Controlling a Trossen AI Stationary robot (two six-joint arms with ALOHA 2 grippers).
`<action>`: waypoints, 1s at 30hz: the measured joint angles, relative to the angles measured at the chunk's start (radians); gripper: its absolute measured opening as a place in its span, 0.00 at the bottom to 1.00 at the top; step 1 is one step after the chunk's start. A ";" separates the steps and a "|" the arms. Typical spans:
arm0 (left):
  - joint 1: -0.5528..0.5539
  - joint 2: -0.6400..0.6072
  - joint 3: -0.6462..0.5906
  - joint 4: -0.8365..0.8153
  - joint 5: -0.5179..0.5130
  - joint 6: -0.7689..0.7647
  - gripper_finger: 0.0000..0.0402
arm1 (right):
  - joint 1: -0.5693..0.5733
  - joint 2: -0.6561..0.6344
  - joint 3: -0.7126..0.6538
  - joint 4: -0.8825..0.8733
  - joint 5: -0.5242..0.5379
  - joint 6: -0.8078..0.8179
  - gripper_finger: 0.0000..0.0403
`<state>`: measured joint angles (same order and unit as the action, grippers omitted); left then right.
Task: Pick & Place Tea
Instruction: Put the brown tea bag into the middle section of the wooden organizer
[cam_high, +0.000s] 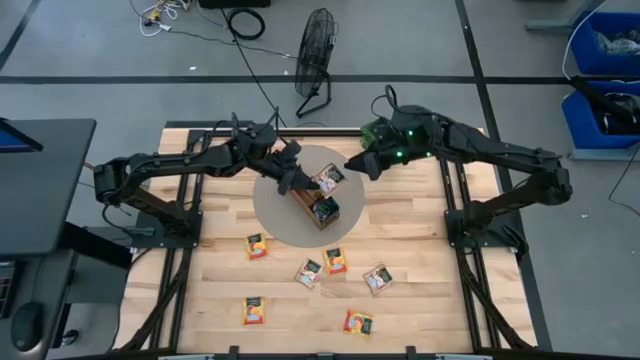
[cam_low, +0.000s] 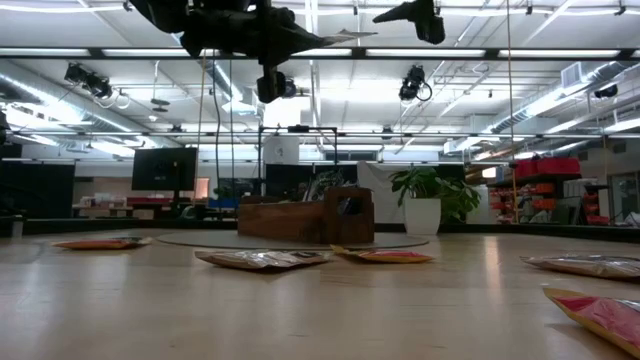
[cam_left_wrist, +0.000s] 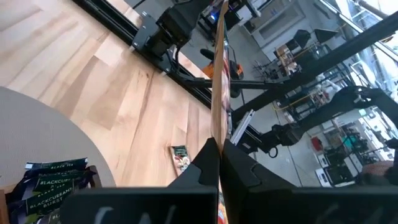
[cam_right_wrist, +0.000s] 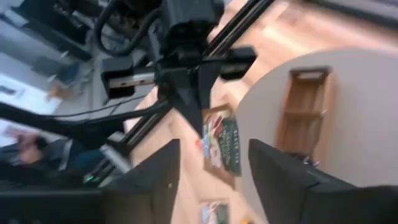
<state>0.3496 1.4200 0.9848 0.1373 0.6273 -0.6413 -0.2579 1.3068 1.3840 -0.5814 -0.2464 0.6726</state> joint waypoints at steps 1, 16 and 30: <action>0.000 0.000 0.000 0.002 0.002 0.003 0.01 | -0.010 0.005 0.000 -0.002 -0.032 0.006 0.51; 0.000 0.000 0.000 0.051 0.053 0.024 0.00 | -0.063 0.112 0.000 0.018 -0.244 0.005 0.60; 0.000 0.000 0.000 0.050 0.066 0.025 0.00 | -0.065 0.127 0.000 0.051 -0.316 0.000 0.34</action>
<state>0.3495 1.4200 0.9844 0.1875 0.6930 -0.6163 -0.3229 1.4338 1.3838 -0.5308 -0.5623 0.6727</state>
